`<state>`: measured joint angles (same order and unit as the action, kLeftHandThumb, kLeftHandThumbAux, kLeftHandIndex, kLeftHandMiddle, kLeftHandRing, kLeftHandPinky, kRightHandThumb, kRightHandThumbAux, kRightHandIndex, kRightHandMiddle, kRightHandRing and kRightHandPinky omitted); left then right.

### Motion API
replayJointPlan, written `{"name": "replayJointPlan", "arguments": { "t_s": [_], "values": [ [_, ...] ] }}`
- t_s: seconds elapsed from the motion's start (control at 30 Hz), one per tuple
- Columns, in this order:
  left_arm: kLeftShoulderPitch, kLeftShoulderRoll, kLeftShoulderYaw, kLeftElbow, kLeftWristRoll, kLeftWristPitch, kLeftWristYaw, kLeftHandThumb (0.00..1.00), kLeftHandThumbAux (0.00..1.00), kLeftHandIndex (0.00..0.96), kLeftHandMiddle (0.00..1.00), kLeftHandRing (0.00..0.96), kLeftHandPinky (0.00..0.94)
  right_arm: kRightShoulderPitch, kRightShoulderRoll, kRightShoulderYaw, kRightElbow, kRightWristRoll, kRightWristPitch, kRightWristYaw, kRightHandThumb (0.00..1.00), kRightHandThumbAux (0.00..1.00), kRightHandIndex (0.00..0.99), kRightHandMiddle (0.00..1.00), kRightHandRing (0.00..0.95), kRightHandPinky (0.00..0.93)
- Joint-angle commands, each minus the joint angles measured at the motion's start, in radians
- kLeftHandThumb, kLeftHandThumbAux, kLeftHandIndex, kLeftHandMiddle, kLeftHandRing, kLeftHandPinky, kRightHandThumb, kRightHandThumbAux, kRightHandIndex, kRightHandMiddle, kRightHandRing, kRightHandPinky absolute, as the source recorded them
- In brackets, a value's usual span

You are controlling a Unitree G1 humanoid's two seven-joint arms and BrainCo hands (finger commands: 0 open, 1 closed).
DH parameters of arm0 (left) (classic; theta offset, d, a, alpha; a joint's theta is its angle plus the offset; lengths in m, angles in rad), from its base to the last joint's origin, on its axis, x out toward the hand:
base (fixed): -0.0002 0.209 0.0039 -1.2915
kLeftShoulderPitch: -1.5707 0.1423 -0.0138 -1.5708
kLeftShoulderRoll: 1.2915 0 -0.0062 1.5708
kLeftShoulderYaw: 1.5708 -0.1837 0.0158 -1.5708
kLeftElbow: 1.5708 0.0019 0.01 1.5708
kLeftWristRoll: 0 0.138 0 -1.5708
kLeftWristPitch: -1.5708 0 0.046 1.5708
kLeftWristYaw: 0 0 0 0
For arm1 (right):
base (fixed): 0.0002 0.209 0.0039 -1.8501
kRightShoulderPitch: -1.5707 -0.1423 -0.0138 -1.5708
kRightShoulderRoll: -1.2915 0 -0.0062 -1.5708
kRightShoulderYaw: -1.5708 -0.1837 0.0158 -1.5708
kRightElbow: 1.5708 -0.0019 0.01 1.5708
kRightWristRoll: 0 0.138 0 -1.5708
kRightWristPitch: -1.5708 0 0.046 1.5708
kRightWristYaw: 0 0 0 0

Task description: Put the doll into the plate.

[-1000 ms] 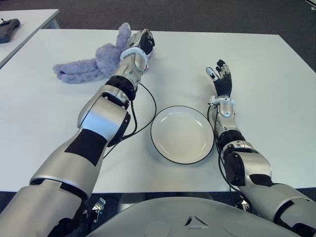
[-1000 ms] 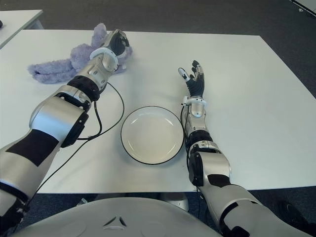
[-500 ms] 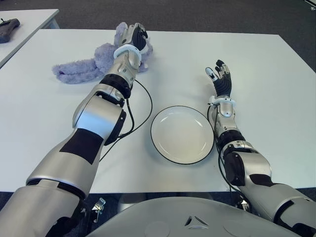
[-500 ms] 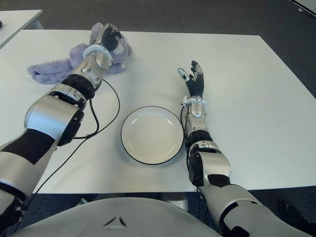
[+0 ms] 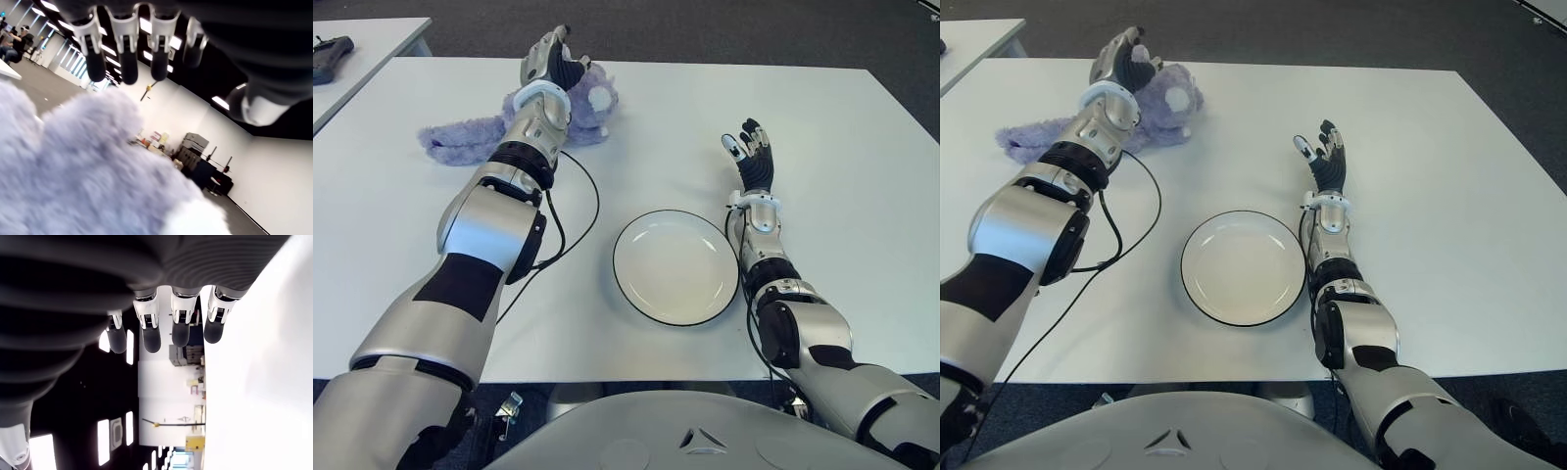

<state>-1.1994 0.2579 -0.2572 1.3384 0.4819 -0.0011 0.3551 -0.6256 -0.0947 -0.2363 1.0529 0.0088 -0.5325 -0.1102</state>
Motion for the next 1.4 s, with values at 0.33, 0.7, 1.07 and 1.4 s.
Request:
{"name": "replayJointPlan", "arguments": {
  "t_s": [0.33,0.7,1.07,1.4],
  "values": [
    [0.034,0.048,-0.003,0.040,0.018,0.053,-0.021,0.375,0.352,0.039,0.044,0.060,0.104,0.379,0.064,-0.012,0.246,0.005,0.027,0.010,0.000,0.591,0.083,0.096,0.055,0.016],
    [0.037,0.048,-0.009,0.042,0.020,0.068,-0.052,0.345,0.323,0.009,0.000,0.019,0.068,0.381,0.060,-0.011,0.248,-0.001,0.025,0.007,0.000,0.596,0.085,0.100,0.060,0.008],
    [0.035,0.033,-0.011,0.043,0.020,0.073,-0.068,0.377,0.310,0.011,0.033,0.050,0.127,0.382,0.062,-0.014,0.247,0.003,0.022,0.009,0.000,0.599,0.092,0.109,0.065,0.009],
    [0.037,0.023,-0.003,0.042,0.009,0.064,-0.080,0.486,0.345,0.117,0.144,0.131,0.162,0.379,0.062,-0.012,0.247,0.002,0.032,0.009,0.000,0.596,0.101,0.107,0.062,0.021]
  ]
}}
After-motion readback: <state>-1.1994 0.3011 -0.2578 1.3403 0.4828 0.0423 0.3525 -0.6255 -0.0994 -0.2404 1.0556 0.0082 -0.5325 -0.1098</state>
